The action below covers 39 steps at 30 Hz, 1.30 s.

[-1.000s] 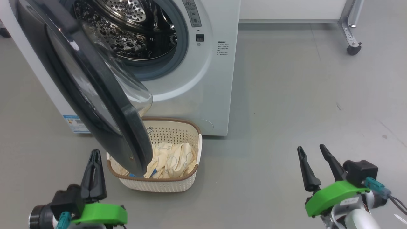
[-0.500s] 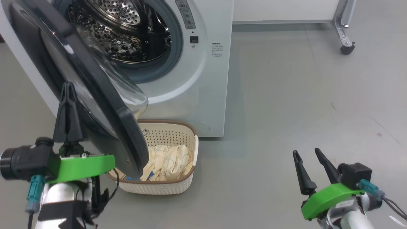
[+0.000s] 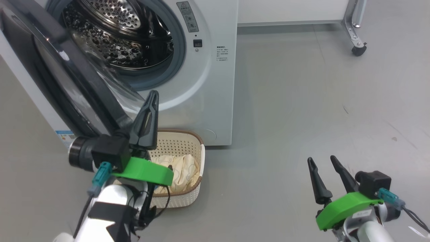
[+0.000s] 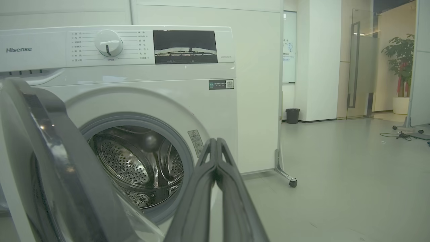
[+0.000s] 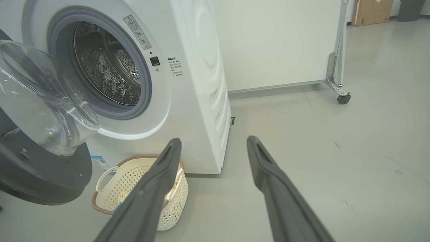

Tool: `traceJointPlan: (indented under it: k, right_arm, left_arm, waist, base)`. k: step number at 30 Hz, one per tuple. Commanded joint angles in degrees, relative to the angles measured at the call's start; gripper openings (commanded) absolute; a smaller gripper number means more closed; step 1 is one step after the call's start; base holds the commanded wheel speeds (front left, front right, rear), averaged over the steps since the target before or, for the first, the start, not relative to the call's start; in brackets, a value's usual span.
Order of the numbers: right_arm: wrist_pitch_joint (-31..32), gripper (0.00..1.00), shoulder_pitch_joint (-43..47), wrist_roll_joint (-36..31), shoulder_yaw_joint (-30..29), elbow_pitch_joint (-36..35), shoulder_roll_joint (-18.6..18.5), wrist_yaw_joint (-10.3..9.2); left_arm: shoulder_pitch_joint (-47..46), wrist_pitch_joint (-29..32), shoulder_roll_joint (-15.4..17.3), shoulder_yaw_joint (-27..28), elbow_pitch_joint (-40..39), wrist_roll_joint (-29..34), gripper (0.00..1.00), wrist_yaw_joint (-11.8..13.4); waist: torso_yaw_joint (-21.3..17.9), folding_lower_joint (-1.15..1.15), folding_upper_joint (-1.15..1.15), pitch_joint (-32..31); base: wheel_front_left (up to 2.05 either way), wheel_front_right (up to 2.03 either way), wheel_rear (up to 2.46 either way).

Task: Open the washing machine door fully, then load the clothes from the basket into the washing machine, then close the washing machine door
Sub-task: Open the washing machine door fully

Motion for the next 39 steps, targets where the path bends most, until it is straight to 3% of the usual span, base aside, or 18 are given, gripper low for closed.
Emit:
traceJointPlan:
  k: [1, 7, 17, 39]
  right_arm:
    - [-0.8, 1.0, -3.4, 0.2, 1.1, -1.5, 0.0, 0.01]
    - [-1.1, 1.0, -3.6, 0.1, 0.8, -1.2, 0.2, 0.01]
    - [-1.5, 1.0, -4.0, 0.2, 0.8, -0.7, 0.6, 0.01]
    - [-1.7, 1.0, -3.8, -0.3, 0.6, 0.5, 0.9, 0.01]
  left_arm:
    - [-3.2, 0.7, 0.7, 0.9, -1.0, -0.4, 0.0, 0.0]
    - [-3.3, 3.0, 0.7, -2.3, 3.8, -1.8, 0.0, -0.2]
    - [-4.4, 3.2, 1.6, -2.6, 13.4, -2.8, 0.0, 0.2]
    - [-7.7, -1.6, 2.5, -0.9, 26.5, -4.6, 0.0, 2.2]
  waist:
    - [-0.1, 0.0, 0.0, 0.1]
    - [-0.7, 0.0, 0.0, 0.5]
    - [-1.5, 0.0, 0.0, 0.7]
    - [-0.2, 0.0, 0.0, 1.2]
  base:
    - [0.0, 0.0, 0.0]
    - [0.0, 0.0, 0.0]
    - [0.0, 0.0, 0.0]
    - [0.0, 0.0, 0.0]
